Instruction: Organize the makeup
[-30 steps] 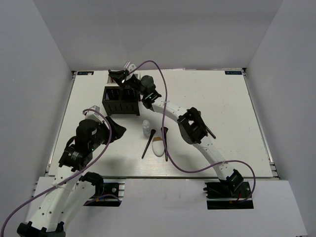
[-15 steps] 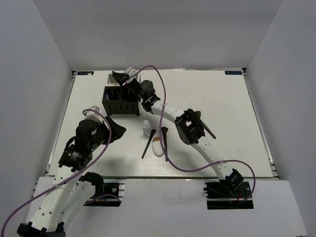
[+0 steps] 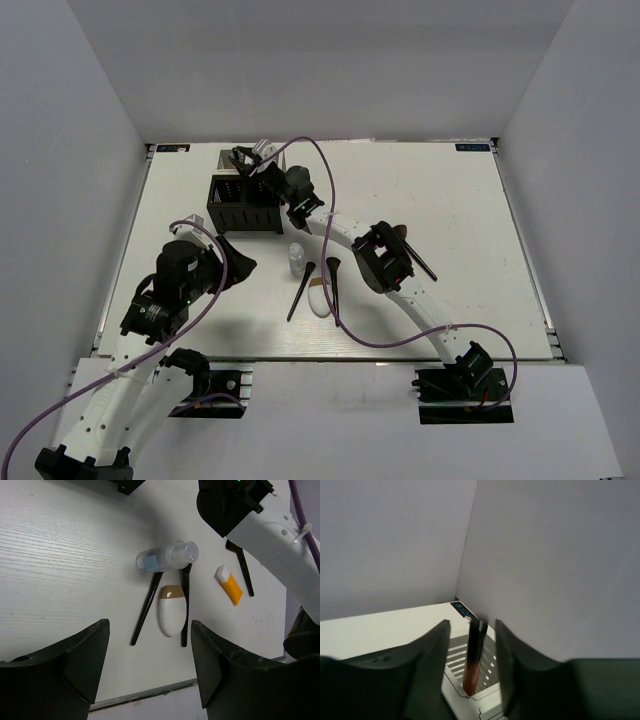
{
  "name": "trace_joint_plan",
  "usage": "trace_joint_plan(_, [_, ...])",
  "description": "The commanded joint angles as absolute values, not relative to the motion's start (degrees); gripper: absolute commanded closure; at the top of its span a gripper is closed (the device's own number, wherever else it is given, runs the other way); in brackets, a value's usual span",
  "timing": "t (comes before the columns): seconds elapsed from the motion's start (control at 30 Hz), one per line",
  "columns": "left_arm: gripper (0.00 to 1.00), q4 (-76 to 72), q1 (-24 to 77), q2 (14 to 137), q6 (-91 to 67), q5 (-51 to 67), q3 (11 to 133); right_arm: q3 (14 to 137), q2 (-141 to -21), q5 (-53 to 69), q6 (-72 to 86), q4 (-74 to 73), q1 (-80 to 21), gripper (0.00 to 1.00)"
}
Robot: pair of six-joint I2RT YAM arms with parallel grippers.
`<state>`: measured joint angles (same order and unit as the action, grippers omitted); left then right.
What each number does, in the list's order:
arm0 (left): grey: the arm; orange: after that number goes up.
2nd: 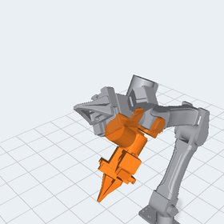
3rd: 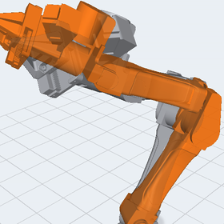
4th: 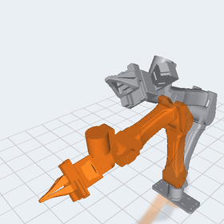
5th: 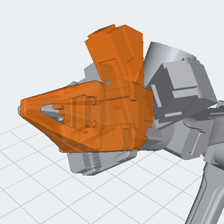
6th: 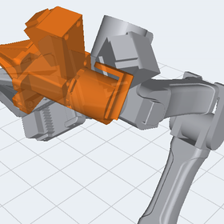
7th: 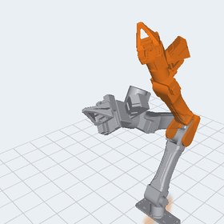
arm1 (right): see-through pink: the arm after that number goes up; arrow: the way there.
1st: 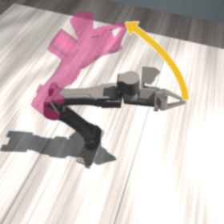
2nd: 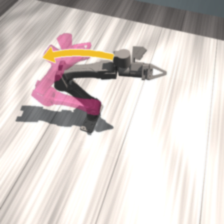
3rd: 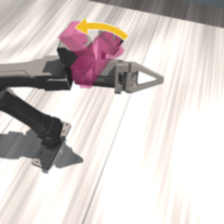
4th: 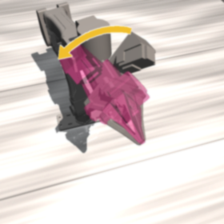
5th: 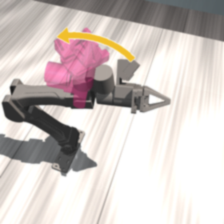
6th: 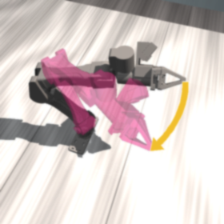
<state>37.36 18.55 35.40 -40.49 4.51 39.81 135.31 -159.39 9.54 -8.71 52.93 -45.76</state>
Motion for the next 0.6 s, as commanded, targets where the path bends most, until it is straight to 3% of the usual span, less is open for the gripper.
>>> trace_joint_plan(0.0, [0.24, 37.0, 18.4, 36.3, -39.9, 5.2, 41.5, 135.8, -159.6, 9.6, -10.5, 57.1, -45.5, 0.50])
trace_joint_plan(0.03, [0.24, 37.1, 18.4, 36.6, -39.9, 5.1, 41.7, 135.6, -159.5, 9.9, -10.5, 57.3, -45.4, 0.43])
trace_joint_plan(0.13, [0.24, 36.8, 18.4, 37.2, -39.6, 5.0, 42.3, 135.4, -158.6, 10.3, -10.7, 57.4, -45.4, 0.37])
trace_joint_plan(0.3, [0.25, 36.3, 18.9, 37.4, -39.6, 5.4, 43.2, 135.4, -156.4, 11.6, -11.4, 58.4, -45.4, 0.39])
trace_joint_plan(0.37, [0.30, 36.2, 18.9, 38.4, -39.4, 5.9, 43.6, 133.3, -154.2, 10.9, -10.9, 59.2, -44.9, 0.54])
trace_joint_plan(0.47, [0.52, 34.9, 18.9, 41.0, -37.9, 7.6, 43.7, 129.1, -146.8, 10.1, -9.1, 58.9, -43.5, 0.85])
trace_joint_plan(0.5, [0.65, 34.5, 18.9, 41.9, -37.3, 9.2, 43.6, 125.5, -141.8, 9.8, -8.4, 55.6, -42.5, 0.93])
trace_joint_plan(0.53, [0.70, 34.0, 18.9, 43.1, -36.9, 10.1, 43.4, 123.5, -139.2, 9.6, -7.6, 53.4, -41.2, 1.00])
trace_joint_plan(0.57, [0.75, 33.0, 18.9, 44.1, -36.5, 11.0, 43.2, 121.7, -136.5, 9.8, -5.2, 50.6, -40.6, 1.00])
